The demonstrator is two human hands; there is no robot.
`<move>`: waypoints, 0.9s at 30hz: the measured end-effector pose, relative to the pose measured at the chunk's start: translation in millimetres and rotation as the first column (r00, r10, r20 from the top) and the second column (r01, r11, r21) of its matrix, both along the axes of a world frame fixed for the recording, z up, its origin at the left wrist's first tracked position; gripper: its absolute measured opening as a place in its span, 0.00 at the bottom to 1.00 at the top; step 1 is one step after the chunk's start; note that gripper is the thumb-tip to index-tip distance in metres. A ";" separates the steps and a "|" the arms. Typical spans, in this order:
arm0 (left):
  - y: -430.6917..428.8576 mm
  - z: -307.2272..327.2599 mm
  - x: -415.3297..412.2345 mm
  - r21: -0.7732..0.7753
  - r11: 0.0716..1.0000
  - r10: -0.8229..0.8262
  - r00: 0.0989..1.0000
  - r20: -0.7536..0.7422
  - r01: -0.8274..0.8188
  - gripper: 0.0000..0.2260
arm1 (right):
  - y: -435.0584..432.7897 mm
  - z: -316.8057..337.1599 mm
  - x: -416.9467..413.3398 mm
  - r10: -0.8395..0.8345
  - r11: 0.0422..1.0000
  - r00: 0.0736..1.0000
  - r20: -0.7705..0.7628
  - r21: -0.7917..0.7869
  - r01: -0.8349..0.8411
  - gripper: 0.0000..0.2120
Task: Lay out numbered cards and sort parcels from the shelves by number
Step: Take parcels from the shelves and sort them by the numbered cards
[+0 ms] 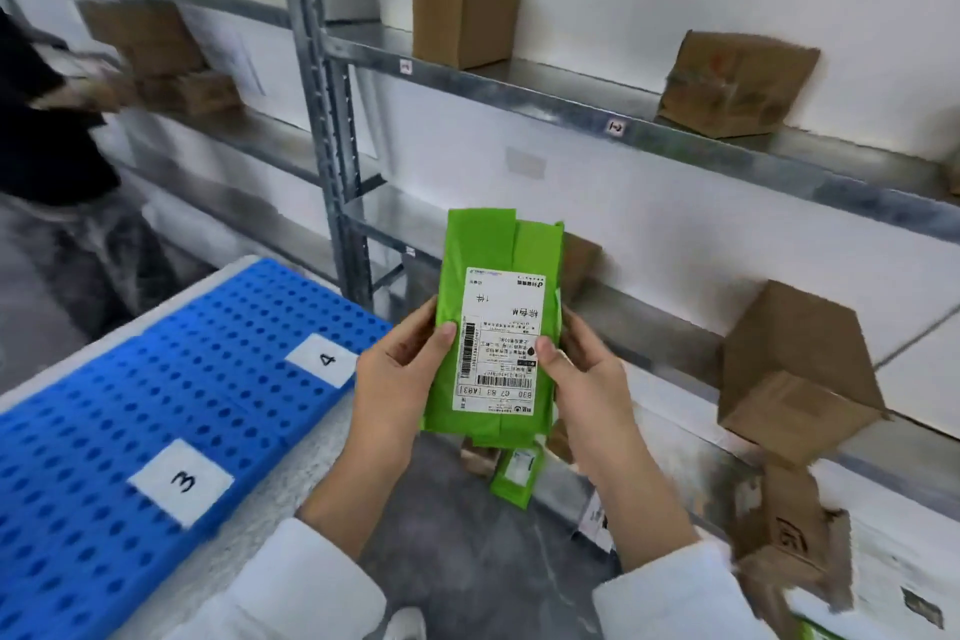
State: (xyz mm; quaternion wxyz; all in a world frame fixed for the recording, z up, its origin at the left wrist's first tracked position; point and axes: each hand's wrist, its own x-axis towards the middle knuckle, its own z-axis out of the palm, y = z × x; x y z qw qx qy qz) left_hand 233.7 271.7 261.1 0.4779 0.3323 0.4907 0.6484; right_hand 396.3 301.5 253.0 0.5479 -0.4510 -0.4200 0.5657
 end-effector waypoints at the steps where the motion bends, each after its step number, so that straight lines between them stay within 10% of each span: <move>1: -9.1 -5.0 -13.2 -0.018 1.000 0.024 1.000 0.009 -0.024 0.15 | -2.2 -5.2 -12.9 0.039 0.999 0.999 0.018 -0.013 -0.039 0.20; 27: -150.0 -44.5 -370.4 -0.186 0.709 0.705 0.693 0.150 -0.681 0.15 | -45.9 -27.8 -454.6 0.699 0.681 0.716 0.007 -0.312 -0.662 0.16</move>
